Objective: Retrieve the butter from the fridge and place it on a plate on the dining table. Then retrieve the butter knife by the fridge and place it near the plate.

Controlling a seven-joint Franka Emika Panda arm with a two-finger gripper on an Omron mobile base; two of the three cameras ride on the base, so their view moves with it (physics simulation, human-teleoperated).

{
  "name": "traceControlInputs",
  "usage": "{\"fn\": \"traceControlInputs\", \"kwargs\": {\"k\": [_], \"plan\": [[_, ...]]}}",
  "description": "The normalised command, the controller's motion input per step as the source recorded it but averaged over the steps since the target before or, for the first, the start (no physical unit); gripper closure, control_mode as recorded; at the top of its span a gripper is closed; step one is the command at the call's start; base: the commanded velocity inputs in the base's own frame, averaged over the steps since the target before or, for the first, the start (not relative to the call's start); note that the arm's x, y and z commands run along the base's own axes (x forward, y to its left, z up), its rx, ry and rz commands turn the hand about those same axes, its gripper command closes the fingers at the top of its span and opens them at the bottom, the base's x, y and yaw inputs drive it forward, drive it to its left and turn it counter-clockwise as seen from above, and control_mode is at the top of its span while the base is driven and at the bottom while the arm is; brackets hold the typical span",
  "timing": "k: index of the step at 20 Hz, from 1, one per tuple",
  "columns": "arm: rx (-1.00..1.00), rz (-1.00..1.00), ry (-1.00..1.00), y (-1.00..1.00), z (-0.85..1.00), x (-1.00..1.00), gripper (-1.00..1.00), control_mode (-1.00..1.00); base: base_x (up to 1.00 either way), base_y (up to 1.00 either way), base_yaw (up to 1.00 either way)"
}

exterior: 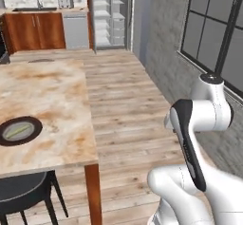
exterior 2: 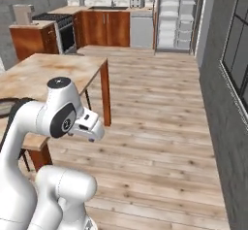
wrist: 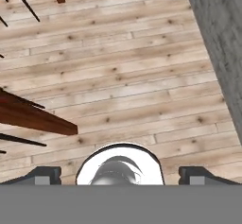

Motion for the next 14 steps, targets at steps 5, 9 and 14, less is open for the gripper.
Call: {"fn": "traceControlInputs", "kwargs": {"k": [5,9,14], "plan": [[0.0,0.0,0.0,0.0,0.0,0.0,-1.0,1.0,0.75,-1.0,0.37],[0.0,0.0,0.0,0.0,0.0,0.0,-1.0,1.0,1.0,-0.91,0.16],[0.0,0.0,0.0,0.0,0.0,0.0,-1.0,1.0,1.0,-0.42,-0.04]]}}
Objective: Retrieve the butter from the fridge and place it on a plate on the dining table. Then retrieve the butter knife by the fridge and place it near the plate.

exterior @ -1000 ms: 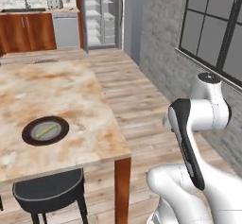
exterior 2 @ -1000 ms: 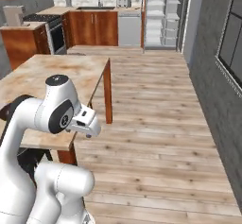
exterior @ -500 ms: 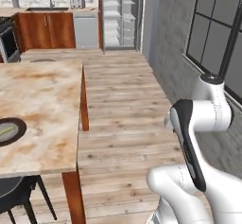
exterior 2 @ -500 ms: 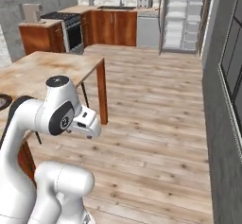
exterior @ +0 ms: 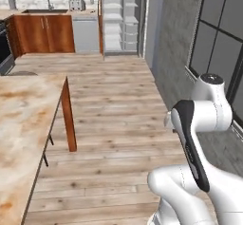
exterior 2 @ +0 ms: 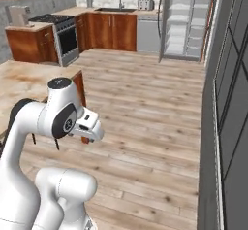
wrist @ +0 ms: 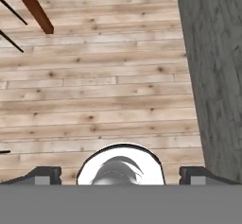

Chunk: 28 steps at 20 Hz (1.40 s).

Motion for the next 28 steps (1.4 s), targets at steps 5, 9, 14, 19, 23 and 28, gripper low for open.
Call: {"fn": "traceControlInputs", "kwargs": {"k": [5,9,14,19,23,28], "plan": [[0.0,0.0,0.0,0.0,0.0,0.0,-1.0,1.0,1.0,0.12,-0.1],[0.0,0.0,0.0,0.0,0.0,0.0,-1.0,1.0,1.0,0.13,-0.06],[0.0,0.0,0.0,0.0,0.0,0.0,-1.0,1.0,1.0,0.05,-0.04],[0.0,0.0,0.0,0.0,0.0,0.0,-1.0,1.0,1.0,0.12,-0.01],[0.0,0.0,0.0,0.0,0.0,0.0,-1.0,1.0,1.0,0.09,-0.02],[0.0,0.0,0.0,0.0,0.0,0.0,-1.0,1.0,1.0,0.09,-0.03]]}}
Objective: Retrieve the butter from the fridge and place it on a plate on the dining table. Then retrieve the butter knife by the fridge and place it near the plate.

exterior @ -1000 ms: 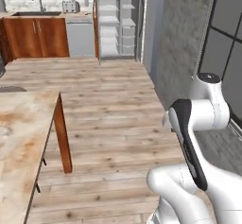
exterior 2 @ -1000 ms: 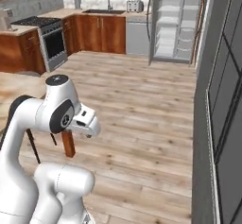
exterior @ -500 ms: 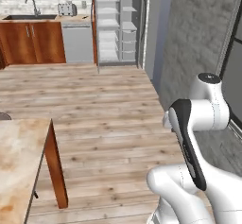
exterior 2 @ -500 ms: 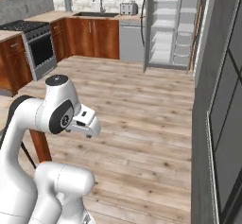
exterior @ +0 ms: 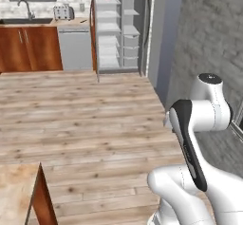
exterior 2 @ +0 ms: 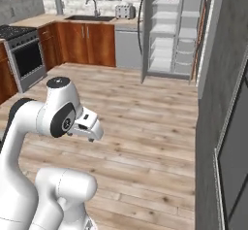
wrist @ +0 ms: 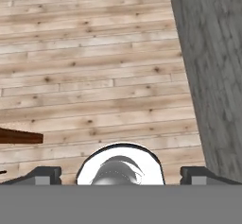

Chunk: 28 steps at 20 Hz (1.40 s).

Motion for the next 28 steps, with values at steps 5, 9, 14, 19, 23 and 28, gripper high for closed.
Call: {"fn": "traceControlInputs", "kwargs": {"k": [5,9,14,19,23,28], "plan": [[0.0,0.0,0.0,0.0,0.0,0.0,-1.0,1.0,1.0,0.22,-0.07],[0.0,0.0,0.0,0.0,0.0,0.0,-1.0,1.0,1.0,0.36,-0.1],[0.0,0.0,0.0,0.0,0.0,0.0,-1.0,1.0,1.0,0.33,-0.11],[0.0,0.0,0.0,0.0,0.0,0.0,-1.0,1.0,1.0,0.17,-0.02],[0.0,0.0,0.0,0.0,0.0,0.0,-1.0,1.0,1.0,0.11,0.04],[0.0,0.0,0.0,0.0,0.0,0.0,-1.0,1.0,1.0,0.42,0.04]]}}
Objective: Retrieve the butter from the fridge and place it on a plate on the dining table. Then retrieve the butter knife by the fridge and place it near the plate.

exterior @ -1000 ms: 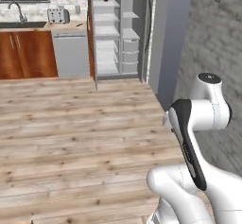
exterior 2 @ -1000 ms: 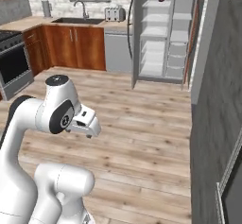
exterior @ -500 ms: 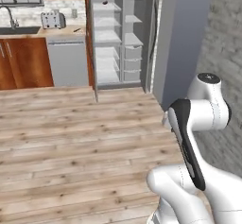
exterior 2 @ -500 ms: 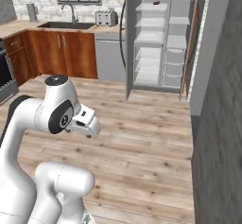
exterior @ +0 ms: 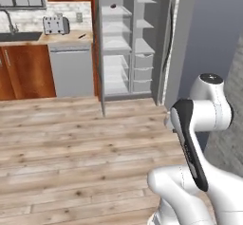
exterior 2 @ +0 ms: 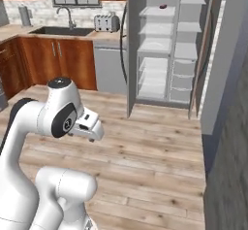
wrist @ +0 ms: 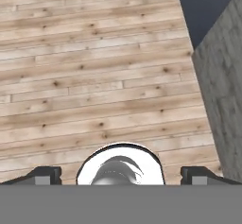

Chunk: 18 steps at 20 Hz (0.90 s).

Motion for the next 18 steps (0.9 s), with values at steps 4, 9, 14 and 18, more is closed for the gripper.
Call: {"fn": "traceControlInputs", "kwargs": {"k": [4,9,14,18], "plan": [[0.0,0.0,0.0,0.0,0.0,0.0,-1.0,1.0,1.0,0.62,-0.06],[0.0,0.0,0.0,0.0,0.0,0.0,-1.0,1.0,0.95,0.72,-0.08],[0.0,0.0,0.0,0.0,0.0,0.0,-1.0,1.0,0.89,0.97,-0.16],[0.0,0.0,0.0,0.0,0.0,0.0,-1.0,1.0,0.99,1.0,-0.33]]}}
